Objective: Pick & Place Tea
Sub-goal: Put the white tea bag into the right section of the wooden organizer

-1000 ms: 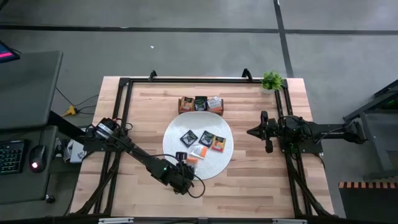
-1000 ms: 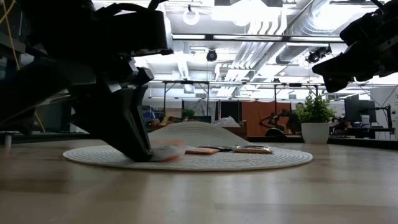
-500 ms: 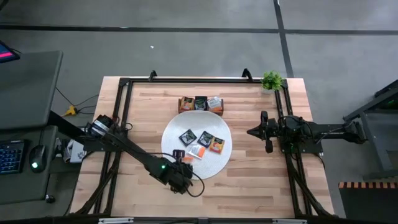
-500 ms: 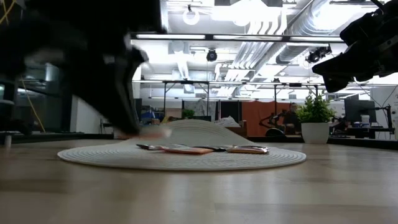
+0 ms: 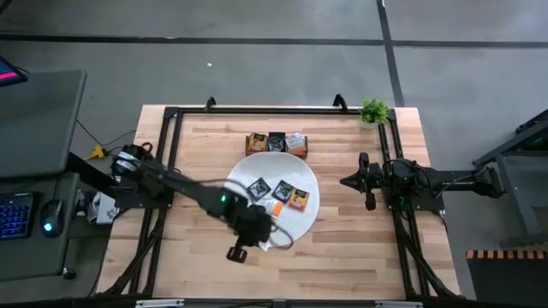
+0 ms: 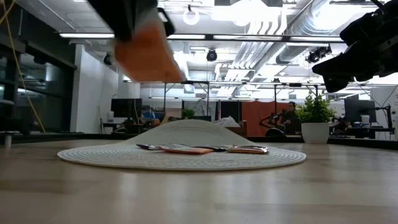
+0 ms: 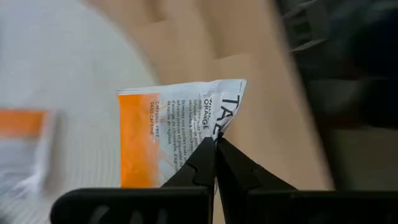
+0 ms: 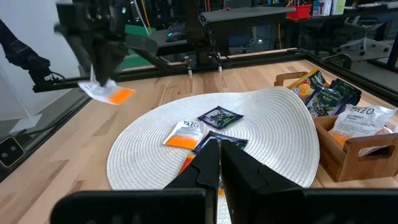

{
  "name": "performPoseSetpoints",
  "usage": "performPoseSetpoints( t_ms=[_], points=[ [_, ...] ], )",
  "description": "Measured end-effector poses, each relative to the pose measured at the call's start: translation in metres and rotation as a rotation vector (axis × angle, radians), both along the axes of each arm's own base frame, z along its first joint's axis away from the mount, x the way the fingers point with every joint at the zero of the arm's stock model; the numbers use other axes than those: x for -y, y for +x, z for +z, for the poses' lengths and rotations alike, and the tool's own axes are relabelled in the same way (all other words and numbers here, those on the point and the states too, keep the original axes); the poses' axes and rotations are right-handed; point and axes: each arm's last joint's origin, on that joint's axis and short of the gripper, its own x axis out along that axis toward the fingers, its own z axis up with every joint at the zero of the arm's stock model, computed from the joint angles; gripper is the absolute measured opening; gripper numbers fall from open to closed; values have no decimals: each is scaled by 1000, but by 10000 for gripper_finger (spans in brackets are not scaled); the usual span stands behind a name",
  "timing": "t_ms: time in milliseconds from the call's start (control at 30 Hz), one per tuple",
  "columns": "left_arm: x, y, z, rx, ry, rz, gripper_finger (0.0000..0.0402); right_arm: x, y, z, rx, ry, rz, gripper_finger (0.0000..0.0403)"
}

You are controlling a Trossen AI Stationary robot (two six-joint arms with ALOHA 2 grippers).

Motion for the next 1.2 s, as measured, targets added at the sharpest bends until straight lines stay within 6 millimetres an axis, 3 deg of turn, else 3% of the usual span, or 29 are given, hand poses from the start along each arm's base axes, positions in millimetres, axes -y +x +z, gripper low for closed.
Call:
performPoseSetpoints(
  t_ms=[133, 300, 433, 733, 967, 1200],
  points=[
    [-26, 13, 19, -4, -216, -70, 0, 0, 0, 0, 0, 0, 0, 12],
    [-62, 29, 49, 79, -367, -86, 0, 0, 0, 0, 0, 0, 0, 12],
    [-92, 37, 65, 149, -393, -50, 0, 0, 0, 0, 0, 0, 0, 12],
    [-176, 44, 73, 261, -397, 162, 0, 0, 0, 0, 0, 0, 0, 12],
    [-240, 56, 47, 284, -490, 223, 0, 0, 0, 0, 0, 0, 0, 12],
    [-287, 59, 20, 308, -558, 235, 0, 0, 0, 0, 0, 0, 0, 12]
  ],
)
